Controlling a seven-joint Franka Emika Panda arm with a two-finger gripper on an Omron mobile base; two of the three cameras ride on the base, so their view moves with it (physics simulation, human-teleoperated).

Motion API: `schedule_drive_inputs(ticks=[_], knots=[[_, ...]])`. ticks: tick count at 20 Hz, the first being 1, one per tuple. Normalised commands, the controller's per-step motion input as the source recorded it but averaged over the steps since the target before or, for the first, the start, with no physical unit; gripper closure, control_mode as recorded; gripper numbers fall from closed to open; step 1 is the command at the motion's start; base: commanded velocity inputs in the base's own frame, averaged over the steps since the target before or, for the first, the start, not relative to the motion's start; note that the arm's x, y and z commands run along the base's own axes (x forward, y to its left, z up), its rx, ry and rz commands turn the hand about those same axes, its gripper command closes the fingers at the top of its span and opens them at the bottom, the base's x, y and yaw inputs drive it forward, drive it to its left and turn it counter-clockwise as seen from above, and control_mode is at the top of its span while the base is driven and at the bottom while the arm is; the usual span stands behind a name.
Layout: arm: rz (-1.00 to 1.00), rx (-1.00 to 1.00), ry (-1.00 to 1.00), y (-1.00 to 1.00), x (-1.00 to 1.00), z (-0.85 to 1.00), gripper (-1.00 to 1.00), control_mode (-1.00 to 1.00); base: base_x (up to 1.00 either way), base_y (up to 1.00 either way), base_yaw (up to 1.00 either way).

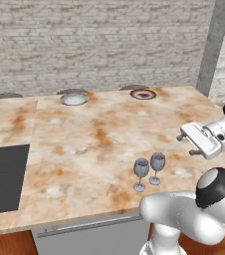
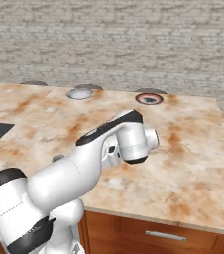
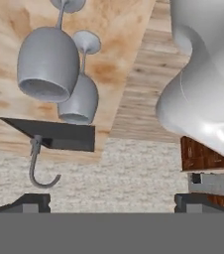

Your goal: Retrieve the wine glasses from the counter and place one next to each plate.

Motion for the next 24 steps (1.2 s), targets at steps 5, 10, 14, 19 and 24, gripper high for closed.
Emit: schedule_drive_inputs(ticks=[5, 10, 14, 19, 24], knots=[[0.00, 0.06, 0.00, -0.02, 0.12, -0.39, -1.00, -1.00, 0.00, 0.00, 0.00], [0.00, 0.00, 0.04, 0.00, 0.18, -0.42, -1.00, -1.00, 0.00, 0.00, 0.00], [0.00, 0.00, 0.06, 0.00, 0.19, -0.46, -1.00, -1.00, 0.00, 0.00, 0.00], [0.00, 0.00, 0.06, 0.00, 0.10, -0.44, -1.00, -1.00, 0.00, 0.00, 0.00], [-0.02, 0.00, 0.07, -0.02, 0.11, -0.34, -1.00, -1.00, 0.00, 0.00, 0.00]])
